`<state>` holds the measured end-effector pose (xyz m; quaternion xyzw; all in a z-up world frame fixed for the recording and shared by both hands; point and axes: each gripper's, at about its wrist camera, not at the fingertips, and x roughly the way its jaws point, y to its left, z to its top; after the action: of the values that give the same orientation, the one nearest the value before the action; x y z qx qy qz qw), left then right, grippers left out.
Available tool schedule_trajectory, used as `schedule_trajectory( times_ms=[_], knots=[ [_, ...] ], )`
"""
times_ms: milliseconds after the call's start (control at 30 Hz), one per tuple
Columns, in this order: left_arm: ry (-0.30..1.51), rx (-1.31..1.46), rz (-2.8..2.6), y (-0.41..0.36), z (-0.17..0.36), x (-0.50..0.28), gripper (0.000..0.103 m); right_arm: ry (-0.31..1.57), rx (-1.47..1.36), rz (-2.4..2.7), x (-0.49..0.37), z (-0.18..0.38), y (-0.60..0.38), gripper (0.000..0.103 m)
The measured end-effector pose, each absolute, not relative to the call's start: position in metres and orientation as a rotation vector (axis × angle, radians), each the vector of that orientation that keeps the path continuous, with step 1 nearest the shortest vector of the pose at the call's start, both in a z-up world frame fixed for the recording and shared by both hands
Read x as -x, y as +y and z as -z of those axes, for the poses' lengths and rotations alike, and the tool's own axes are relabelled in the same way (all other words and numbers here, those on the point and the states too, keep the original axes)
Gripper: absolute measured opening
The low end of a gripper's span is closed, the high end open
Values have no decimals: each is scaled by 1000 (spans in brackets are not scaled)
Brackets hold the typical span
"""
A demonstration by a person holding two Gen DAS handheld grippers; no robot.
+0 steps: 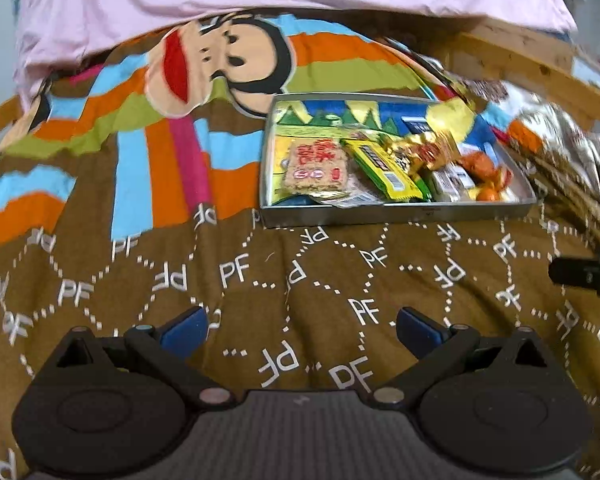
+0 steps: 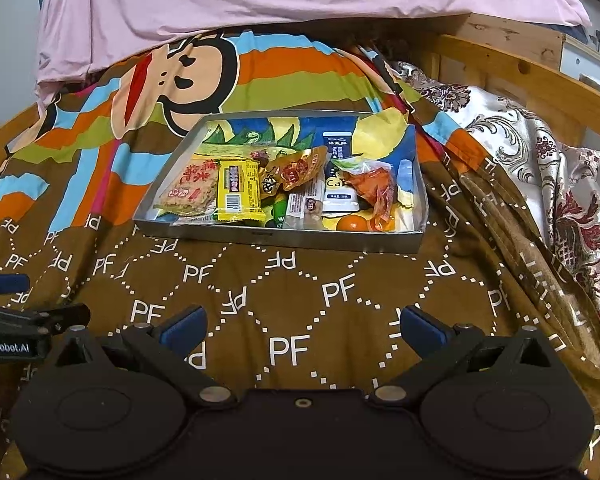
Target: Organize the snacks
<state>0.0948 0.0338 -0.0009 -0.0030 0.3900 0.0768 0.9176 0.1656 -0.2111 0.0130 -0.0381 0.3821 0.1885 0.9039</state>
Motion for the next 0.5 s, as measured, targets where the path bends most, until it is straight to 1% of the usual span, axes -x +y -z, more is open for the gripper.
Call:
schedule_trajectory(
  times_ms=[100,500],
  knots=[
    [794,-44,-122,25,0,-95,102,787,82,-393,-167,-12,-211,102],
    [796,-33,-105,26,1,-98,102,798,82,-396,-169,-7,-209,102]
  ],
)
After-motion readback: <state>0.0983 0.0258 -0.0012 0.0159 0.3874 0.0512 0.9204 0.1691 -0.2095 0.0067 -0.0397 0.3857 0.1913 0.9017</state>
